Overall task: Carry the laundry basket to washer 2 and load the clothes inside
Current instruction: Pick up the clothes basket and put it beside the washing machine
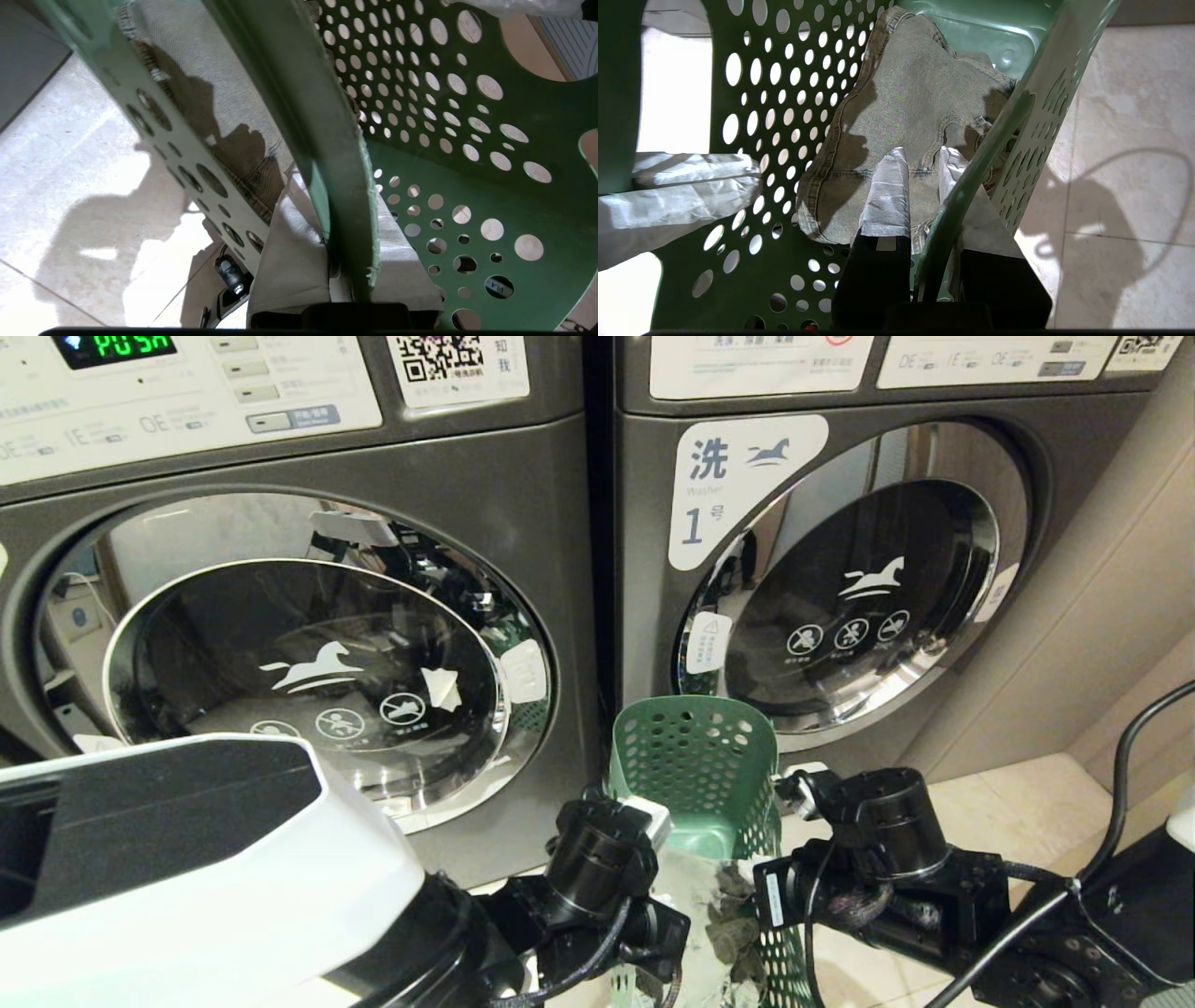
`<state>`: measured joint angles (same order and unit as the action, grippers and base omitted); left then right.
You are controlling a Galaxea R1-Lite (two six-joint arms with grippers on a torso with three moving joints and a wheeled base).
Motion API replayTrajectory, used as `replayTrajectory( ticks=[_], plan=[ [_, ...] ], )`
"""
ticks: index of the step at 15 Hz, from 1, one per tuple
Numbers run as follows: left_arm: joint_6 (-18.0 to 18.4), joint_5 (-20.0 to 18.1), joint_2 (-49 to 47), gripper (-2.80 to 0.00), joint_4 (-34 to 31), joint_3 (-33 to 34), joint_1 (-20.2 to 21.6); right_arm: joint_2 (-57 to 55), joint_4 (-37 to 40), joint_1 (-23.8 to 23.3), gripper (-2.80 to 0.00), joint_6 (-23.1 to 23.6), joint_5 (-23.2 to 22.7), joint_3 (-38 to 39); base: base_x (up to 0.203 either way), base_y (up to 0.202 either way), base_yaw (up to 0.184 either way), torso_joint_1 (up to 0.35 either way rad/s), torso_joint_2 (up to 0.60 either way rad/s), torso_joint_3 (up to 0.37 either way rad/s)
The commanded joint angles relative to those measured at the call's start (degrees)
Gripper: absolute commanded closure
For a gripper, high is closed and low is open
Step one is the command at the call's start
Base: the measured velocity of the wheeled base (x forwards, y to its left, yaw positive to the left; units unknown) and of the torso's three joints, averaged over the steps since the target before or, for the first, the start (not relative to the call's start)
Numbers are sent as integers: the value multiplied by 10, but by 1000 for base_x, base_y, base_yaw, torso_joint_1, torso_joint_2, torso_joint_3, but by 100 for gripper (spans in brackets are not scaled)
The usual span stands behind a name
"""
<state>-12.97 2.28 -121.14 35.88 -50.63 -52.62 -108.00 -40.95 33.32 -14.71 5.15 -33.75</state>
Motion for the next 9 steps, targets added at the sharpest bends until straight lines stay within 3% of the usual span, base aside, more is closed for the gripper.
replayTrajectory(
  ticks=[1,9],
  plan=[
    [-2,2,-16,0,3,-12,-7,0,-7,-10,0,-1,10,5,0,0,0,7,-2,-139],
    [-6,3,-48,0,3,-74,-38,31,-11,-50,0,2,31,27,0,0,0,1,0,-16]
  ],
)
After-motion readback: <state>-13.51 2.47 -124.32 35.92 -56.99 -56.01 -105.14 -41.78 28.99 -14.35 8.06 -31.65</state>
